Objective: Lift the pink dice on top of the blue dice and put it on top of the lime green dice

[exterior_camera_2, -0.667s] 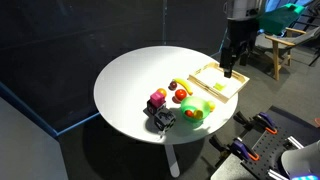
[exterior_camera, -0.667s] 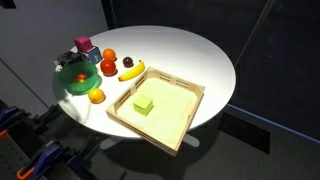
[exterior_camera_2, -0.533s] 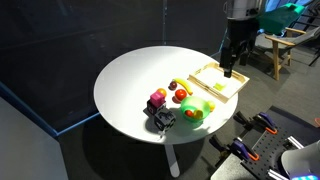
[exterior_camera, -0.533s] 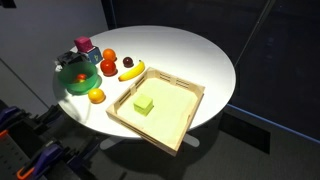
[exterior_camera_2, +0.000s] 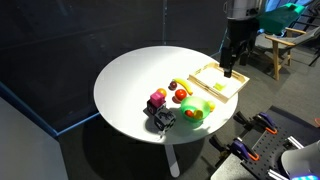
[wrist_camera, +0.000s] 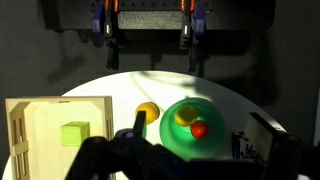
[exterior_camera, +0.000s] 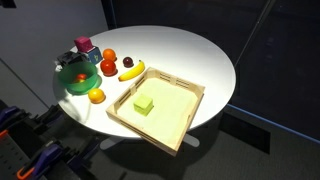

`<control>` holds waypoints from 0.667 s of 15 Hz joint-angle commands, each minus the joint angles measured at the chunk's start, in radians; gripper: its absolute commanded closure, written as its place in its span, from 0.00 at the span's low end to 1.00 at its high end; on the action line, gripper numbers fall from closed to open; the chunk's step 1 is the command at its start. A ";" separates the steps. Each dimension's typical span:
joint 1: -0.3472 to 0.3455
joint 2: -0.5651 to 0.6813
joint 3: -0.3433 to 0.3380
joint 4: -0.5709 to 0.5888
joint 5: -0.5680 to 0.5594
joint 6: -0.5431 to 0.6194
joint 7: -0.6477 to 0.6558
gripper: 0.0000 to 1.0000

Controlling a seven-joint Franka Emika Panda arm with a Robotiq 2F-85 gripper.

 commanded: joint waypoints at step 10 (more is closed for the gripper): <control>0.013 0.044 0.004 0.033 -0.028 0.064 0.016 0.00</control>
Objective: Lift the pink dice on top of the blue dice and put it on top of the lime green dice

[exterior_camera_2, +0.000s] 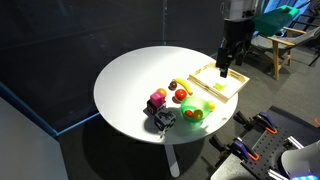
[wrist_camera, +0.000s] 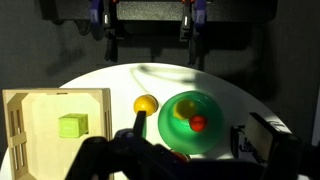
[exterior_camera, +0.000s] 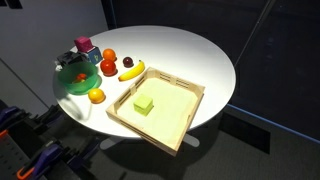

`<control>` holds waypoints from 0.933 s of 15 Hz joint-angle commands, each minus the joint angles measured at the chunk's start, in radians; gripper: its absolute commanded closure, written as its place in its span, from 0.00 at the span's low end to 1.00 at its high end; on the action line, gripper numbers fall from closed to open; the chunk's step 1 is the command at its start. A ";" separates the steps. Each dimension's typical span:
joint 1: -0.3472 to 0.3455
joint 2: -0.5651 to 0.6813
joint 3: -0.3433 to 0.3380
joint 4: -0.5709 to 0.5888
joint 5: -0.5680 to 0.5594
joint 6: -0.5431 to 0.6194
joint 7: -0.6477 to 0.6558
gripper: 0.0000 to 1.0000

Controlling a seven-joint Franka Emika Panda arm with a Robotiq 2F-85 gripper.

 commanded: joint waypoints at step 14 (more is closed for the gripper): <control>0.028 0.297 0.009 0.186 -0.022 0.230 0.051 0.00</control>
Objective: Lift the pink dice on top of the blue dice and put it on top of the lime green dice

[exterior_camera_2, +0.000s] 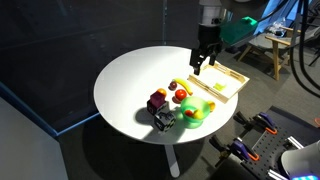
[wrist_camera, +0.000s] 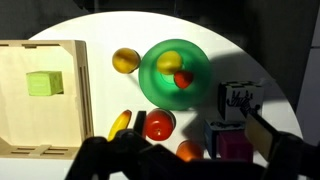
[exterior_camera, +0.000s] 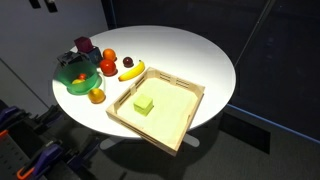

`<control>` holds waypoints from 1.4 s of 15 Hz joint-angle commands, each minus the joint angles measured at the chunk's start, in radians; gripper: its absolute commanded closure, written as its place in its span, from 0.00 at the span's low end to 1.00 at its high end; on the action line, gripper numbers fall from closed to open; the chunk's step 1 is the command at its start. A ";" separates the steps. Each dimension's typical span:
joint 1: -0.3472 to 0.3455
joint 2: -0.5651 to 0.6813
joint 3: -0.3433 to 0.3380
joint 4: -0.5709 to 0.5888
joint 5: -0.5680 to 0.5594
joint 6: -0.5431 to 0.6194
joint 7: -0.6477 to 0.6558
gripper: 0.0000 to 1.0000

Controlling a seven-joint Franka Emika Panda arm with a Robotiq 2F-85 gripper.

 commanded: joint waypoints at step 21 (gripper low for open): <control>0.148 0.433 -0.028 0.269 -0.130 0.198 0.239 0.00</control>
